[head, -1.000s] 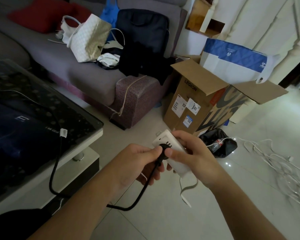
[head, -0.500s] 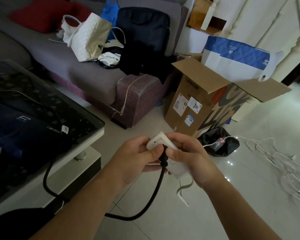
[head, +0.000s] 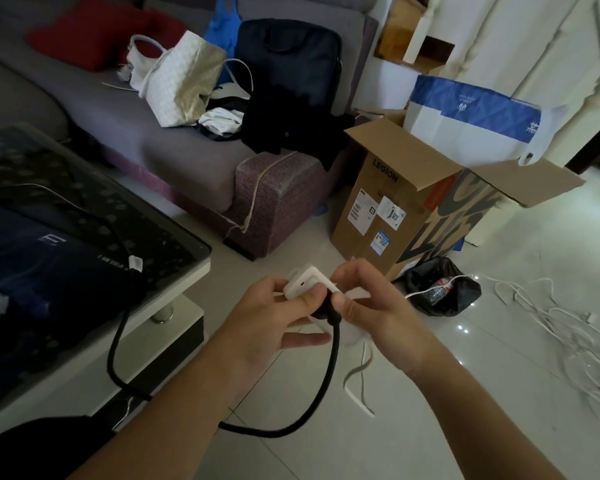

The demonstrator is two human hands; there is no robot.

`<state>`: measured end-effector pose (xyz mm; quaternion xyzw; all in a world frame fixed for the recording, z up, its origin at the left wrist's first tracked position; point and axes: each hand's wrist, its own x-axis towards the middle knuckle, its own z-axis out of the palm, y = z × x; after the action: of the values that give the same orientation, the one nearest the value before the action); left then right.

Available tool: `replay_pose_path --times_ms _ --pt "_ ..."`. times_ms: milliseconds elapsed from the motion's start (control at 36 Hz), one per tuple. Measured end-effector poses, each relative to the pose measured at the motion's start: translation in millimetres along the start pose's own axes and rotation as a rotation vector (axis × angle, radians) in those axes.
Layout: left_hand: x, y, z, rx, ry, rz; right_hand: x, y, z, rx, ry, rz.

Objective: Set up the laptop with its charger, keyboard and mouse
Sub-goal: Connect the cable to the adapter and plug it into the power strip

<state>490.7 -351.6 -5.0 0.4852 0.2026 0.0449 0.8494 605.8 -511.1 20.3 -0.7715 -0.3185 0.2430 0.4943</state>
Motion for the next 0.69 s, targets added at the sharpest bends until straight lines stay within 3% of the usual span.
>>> replay_pose_path --times_ms 139,333,417,528,694 --pt "1.7 0.2 3.8 0.029 0.181 0.014 -20.1 -19.2 8.2 -0.323 0.219 -0.108" --pt "0.1 -1.0 8.5 0.145 0.301 0.056 -21.8 -28.3 40.8 -0.693 0.308 -0.205" --pt "0.5 4.7 3.8 0.112 0.234 0.043 -17.7 -25.8 37.6 -0.652 0.397 -0.134" --pt "-1.9 7.6 -0.7 0.131 0.145 0.066 -15.5 -27.3 34.9 -0.599 0.42 -0.178" --pt "-2.9 -0.5 3.5 0.427 0.253 0.202 -10.3 -22.9 33.6 -0.603 0.505 -0.156"
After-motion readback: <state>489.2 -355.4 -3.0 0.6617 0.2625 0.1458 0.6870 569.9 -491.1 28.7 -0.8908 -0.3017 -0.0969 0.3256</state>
